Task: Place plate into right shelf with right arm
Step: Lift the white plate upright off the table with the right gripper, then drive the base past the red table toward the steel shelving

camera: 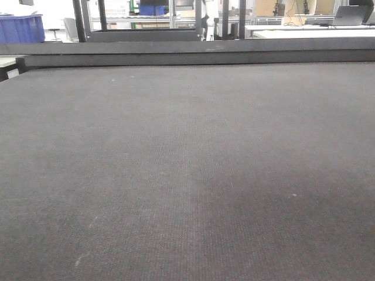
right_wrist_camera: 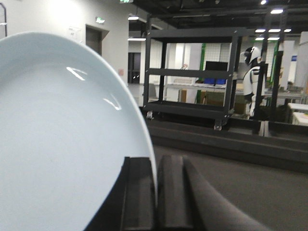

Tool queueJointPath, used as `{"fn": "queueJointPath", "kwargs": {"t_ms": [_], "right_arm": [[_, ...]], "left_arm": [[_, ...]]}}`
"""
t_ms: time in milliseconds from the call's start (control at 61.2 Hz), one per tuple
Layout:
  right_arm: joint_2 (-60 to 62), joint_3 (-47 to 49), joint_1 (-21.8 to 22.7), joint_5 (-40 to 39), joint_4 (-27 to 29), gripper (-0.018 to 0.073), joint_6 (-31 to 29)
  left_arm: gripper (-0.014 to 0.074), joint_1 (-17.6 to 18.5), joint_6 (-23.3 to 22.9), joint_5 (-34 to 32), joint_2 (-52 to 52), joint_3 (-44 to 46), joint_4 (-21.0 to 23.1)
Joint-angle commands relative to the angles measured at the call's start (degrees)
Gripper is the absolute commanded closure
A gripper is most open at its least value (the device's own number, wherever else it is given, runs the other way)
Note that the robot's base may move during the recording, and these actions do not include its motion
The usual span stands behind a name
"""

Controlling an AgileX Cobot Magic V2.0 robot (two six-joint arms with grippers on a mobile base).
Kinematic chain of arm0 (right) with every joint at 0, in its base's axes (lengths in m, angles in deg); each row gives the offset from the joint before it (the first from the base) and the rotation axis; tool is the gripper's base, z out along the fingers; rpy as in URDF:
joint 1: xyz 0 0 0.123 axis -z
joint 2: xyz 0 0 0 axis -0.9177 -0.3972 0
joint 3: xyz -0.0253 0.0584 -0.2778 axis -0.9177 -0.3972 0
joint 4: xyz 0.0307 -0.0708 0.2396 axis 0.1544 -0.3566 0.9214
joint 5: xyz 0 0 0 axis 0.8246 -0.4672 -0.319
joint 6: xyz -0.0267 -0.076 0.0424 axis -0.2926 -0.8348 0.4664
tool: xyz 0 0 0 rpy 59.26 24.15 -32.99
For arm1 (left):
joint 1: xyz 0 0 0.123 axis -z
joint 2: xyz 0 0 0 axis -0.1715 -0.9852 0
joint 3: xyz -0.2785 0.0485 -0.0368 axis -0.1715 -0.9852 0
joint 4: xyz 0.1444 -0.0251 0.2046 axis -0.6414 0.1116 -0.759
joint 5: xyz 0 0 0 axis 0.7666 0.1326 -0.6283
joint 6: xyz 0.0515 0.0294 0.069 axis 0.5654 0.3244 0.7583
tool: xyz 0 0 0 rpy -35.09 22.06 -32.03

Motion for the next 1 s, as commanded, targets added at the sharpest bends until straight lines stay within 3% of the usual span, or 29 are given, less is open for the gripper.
{"fn": "queueJointPath", "kwargs": {"t_ms": [0, 980], "right_arm": [[-0.6, 1.0, 0.2, -6.2, 0.8, 0.0503, 0.1], [-0.6, 0.9, 0.2, -5.9, 0.8, 0.0503, 0.1]], "left_arm": [[0.0643, 0.3, -0.2, -4.9, 0.3, -0.5, 0.2], [0.0643, 0.3, -0.2, -4.9, 0.3, -0.5, 0.2]]}}
